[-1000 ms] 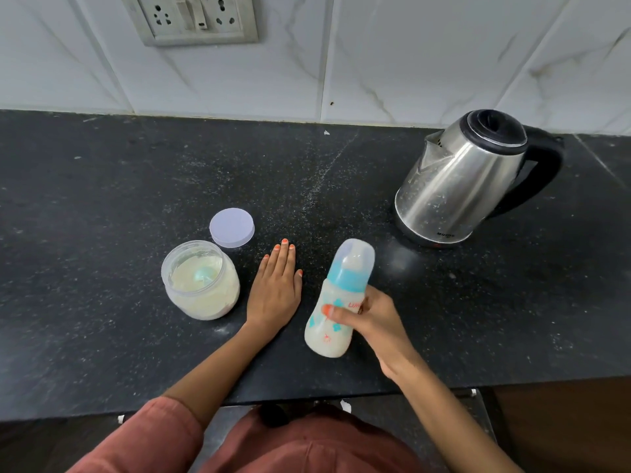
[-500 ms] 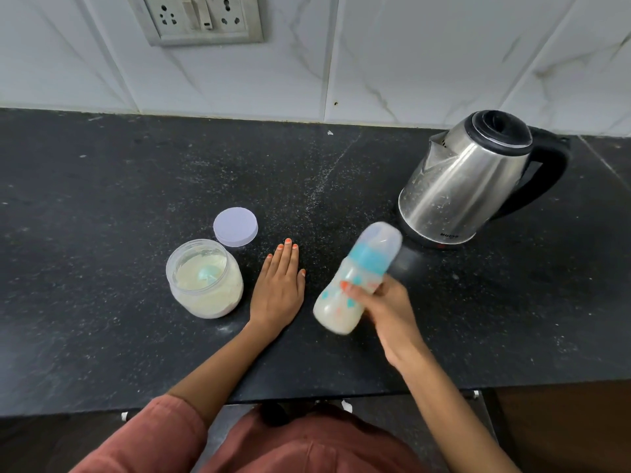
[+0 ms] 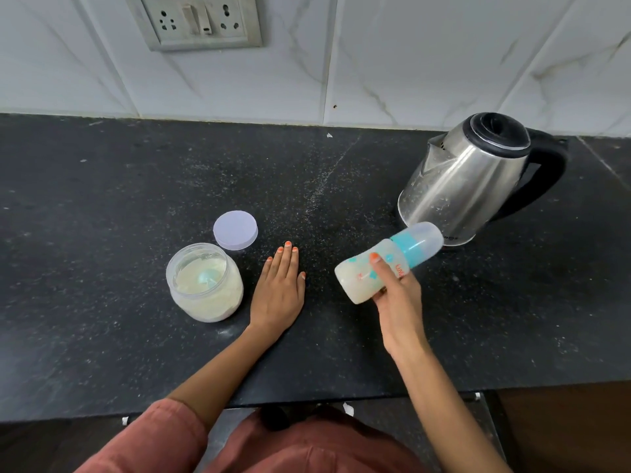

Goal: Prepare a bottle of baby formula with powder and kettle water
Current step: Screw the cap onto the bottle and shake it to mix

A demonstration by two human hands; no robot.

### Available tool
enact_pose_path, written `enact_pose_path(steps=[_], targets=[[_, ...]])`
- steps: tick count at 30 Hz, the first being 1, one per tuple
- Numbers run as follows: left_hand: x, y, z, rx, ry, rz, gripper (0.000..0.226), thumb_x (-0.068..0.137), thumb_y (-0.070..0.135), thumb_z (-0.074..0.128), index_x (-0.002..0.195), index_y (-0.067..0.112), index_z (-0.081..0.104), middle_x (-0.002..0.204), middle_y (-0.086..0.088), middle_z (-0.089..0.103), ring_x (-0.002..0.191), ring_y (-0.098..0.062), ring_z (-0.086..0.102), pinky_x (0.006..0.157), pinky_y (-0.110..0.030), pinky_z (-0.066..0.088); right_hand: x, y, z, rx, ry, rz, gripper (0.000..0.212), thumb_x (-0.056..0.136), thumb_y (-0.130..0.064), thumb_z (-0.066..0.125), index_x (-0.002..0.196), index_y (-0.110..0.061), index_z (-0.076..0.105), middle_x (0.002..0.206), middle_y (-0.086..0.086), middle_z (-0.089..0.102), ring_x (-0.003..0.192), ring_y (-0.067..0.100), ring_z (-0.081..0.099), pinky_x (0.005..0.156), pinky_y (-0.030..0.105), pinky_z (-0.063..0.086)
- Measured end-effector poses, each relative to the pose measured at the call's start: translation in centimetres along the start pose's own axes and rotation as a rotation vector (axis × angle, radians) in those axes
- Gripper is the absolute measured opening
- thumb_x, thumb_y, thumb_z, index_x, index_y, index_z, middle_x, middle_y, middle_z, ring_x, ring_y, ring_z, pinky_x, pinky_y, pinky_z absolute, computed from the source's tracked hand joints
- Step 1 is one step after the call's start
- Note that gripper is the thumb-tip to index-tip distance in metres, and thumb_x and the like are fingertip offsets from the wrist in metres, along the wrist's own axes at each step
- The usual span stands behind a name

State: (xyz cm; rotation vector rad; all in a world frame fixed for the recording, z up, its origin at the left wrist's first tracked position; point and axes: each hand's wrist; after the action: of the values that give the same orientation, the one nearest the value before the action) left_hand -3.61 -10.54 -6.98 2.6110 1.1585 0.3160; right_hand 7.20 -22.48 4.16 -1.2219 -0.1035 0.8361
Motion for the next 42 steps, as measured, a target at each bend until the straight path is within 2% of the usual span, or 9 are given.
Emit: enact_pose_path(steps=[6,12,18,23,25,29,35,39,42], targets=[[0.1,0.0,0.1,-0.01,-0.023,-0.013,0.063,0.09,0.035,0.012,0.138,0.0,0.033,0.146,-0.016,0.031,0.135,-0.03,0.03,0.109,-0.04,0.018,-1.7,0.5,-0.8,-0.466,-0.312,0.073,0.028,0.07,0.001,0.072,0.089,-0.019,0.064,0.086,-0.003,0.071,0.081,0.008,0.068,0.072,0.02,0.055],[-0.1,0.0,0.0,-0.006,-0.012,-0.004,0.062,0.091,0.034,0.012,0.138,0.0,0.032,0.146,-0.016,0.032,0.135,-0.029,0.029,0.109,-0.038,0.014,0.1,-0.3,-0.3,-0.049,-0.038,-0.001,0.021,0.081,-0.006,0.062,0.094,-0.022,0.059,0.094,-0.003,0.067,0.091,0.01,0.064,0.084,0.03,0.052],[0.1,-0.1,0.1,0.004,-0.026,-0.011,0.059,0.091,0.032,0.017,0.135,-0.002,0.038,0.142,-0.018,0.038,0.131,-0.033,0.037,0.107,-0.043,0.02,-1.5,-0.2,-0.8,-0.516,-0.373,0.069,0.031,0.069,0.002,0.072,0.091,-0.019,0.063,0.089,-0.002,0.07,0.083,0.008,0.067,0.075,0.021,0.055],[0.0,-0.1,0.1,0.01,-0.002,0.003,0.065,0.089,0.037,0.007,0.141,0.002,0.026,0.149,-0.014,0.025,0.139,-0.027,0.022,0.11,-0.034,0.009,0.1,-0.6,0.1,-0.043,-0.066,0.01,0.023,0.081,-0.004,0.061,0.095,-0.023,0.059,0.094,-0.004,0.067,0.09,0.011,0.064,0.083,0.029,0.052],[0.0,-0.1,0.2,0.009,0.003,0.001,0.066,0.088,0.038,0.005,0.141,0.003,0.024,0.15,-0.013,0.023,0.139,-0.026,0.02,0.111,-0.034,0.008,0.0,-0.2,0.2,-0.118,-0.094,0.006,0.025,0.081,-0.005,0.063,0.098,-0.022,0.058,0.098,-0.001,0.067,0.096,0.015,0.063,0.086,0.032,0.052],[0.1,-0.2,0.4,0.014,0.001,0.001,0.066,0.088,0.038,0.006,0.141,0.002,0.026,0.149,-0.014,0.023,0.139,-0.028,0.022,0.111,-0.036,0.01,-1.4,0.1,-0.5,-0.537,-0.404,0.089,0.03,0.071,-0.003,0.073,0.094,-0.02,0.064,0.095,-0.001,0.07,0.088,0.009,0.068,0.077,0.023,0.055],[0.1,-0.1,0.1,0.007,-0.021,0.001,0.069,0.087,0.04,0.001,0.143,0.004,0.02,0.152,-0.01,0.017,0.141,-0.023,0.015,0.112,-0.032,0.005,0.3,-0.3,0.1,-0.122,-0.064,-0.001,0.023,0.079,-0.007,0.064,0.094,-0.023,0.059,0.097,-0.003,0.067,0.094,0.011,0.063,0.086,0.031,0.051],[0.2,0.0,0.0,0.002,-0.025,-0.007,0.059,0.09,0.032,0.018,0.133,-0.003,0.039,0.141,-0.019,0.039,0.129,-0.033,0.039,0.106,-0.045,0.026,-1.1,0.1,-0.1,-0.433,-0.324,0.057,0.027,0.074,-0.004,0.07,0.093,-0.021,0.062,0.093,-0.001,0.069,0.09,0.014,0.066,0.08,0.026,0.054],[0.1,0.0,0.0,-0.004,-0.03,-0.005,0.063,0.09,0.035,0.012,0.137,-0.001,0.033,0.146,-0.017,0.031,0.135,-0.031,0.03,0.109,-0.04,0.017,-1.5,-0.2,-0.5,-0.545,-0.39,0.053,0.03,0.07,-0.001,0.073,0.089,-0.022,0.064,0.089,-0.005,0.07,0.082,0.006,0.068,0.071,0.019,0.054]])
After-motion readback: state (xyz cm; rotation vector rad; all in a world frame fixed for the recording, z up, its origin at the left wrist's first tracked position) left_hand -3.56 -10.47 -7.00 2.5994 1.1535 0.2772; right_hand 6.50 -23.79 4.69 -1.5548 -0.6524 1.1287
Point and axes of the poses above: each hand's wrist, its own x-axis towards the middle knuckle, its own z-axis out of the palm, y = z × x
